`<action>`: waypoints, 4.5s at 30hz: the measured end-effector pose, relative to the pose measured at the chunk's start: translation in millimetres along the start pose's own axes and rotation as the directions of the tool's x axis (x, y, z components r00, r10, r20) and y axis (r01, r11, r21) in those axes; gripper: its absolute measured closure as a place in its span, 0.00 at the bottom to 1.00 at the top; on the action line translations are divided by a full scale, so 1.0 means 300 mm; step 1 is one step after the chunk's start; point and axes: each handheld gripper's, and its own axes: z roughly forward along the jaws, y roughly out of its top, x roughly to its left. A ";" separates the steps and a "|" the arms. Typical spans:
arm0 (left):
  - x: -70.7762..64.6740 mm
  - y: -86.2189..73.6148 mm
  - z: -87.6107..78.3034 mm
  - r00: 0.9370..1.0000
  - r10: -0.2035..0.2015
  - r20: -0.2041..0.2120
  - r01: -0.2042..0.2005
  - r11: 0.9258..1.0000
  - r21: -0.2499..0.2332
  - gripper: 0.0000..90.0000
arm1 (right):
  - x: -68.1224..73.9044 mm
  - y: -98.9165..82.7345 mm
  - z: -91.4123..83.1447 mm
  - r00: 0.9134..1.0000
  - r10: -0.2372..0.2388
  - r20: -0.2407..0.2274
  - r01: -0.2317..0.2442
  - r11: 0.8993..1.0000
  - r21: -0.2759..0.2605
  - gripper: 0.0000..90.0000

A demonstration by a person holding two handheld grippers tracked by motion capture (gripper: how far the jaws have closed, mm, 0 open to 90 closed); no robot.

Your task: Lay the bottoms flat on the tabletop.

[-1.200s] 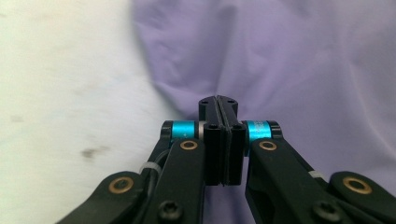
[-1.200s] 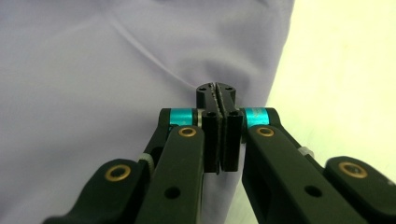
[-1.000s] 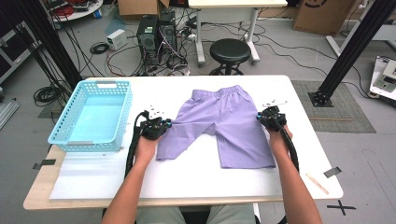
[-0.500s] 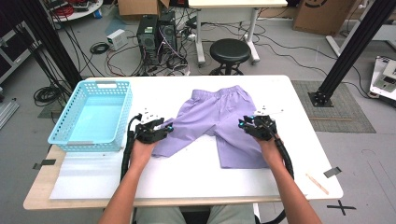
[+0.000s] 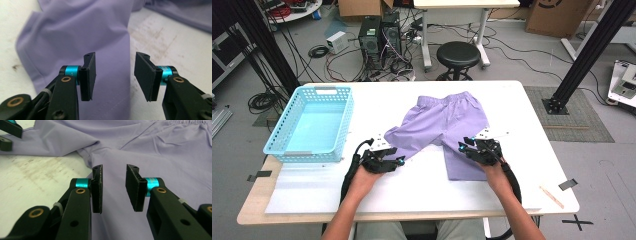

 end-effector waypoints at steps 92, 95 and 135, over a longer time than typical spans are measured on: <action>0.017 0.047 0.053 0.969 -0.081 -0.234 0.091 0.995 0.033 0.98 | 0.042 -0.064 -0.031 0.999 -0.008 -0.042 0.013 0.995 0.104 0.77; 0.075 0.037 0.010 0.934 -0.128 -0.333 0.135 0.991 -0.003 0.98 | 0.047 -0.072 -0.039 0.998 -0.014 -0.066 0.021 0.994 0.107 0.77; -0.035 -0.097 -0.143 0.982 -0.173 -0.073 0.170 0.985 -0.034 0.62 | 0.160 -0.133 -0.106 0.992 -0.051 -0.118 0.066 0.989 0.130 0.78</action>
